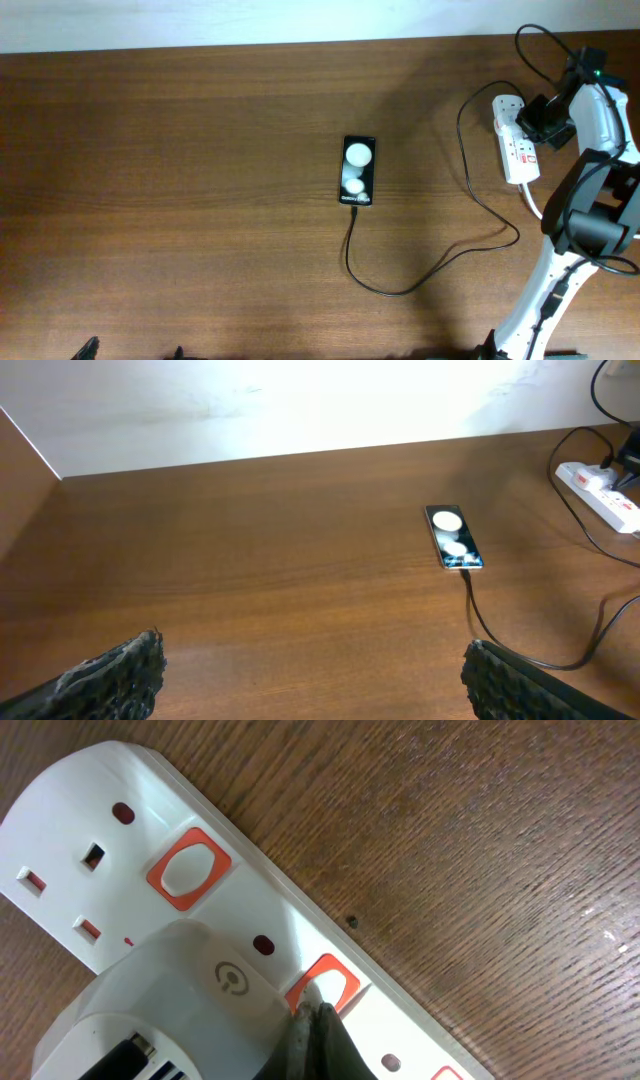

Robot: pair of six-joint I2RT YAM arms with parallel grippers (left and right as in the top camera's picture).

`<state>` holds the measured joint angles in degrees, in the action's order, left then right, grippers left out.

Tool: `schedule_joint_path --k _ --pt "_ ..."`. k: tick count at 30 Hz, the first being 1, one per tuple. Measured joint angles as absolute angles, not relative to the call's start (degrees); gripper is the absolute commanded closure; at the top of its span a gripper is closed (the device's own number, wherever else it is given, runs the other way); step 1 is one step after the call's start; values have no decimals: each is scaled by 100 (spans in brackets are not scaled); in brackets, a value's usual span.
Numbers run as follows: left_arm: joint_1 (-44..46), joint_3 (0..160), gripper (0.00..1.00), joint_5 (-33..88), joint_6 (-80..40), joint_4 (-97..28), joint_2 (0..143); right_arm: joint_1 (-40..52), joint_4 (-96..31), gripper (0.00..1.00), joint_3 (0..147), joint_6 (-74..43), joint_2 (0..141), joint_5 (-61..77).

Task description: Plug charger to phone and switch on socket

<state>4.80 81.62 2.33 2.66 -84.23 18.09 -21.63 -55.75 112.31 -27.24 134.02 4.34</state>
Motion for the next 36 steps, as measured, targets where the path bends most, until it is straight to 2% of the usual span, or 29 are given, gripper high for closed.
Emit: schedule_joint_path --k 6,18,23,26,28,32,36 --pt "480 8162 1 233 263 -8423 1809 -2318 -6134 96 12036 -2716 13679 648" --pt "480 8162 1 233 266 -8423 1809 -2073 -5937 96 11740 -2698 13712 139" --pt "480 8162 1 233 263 -8423 1809 -1946 -6674 96 11671 -2694 13598 296" --pt "480 8162 1 233 263 -8423 1804 -2316 -6923 96 11542 -2689 13360 331" --pt "480 8162 1 233 263 -8420 1695 -2596 -7011 96 11511 -2692 12593 346" --pt "381 8165 1 233 266 -8423 1002 -2578 -6976 96 11496 -2696 10436 1072" --pt "329 8162 1 233 263 -8423 663 -2578 -6265 96 11531 -2770 8368 2132"
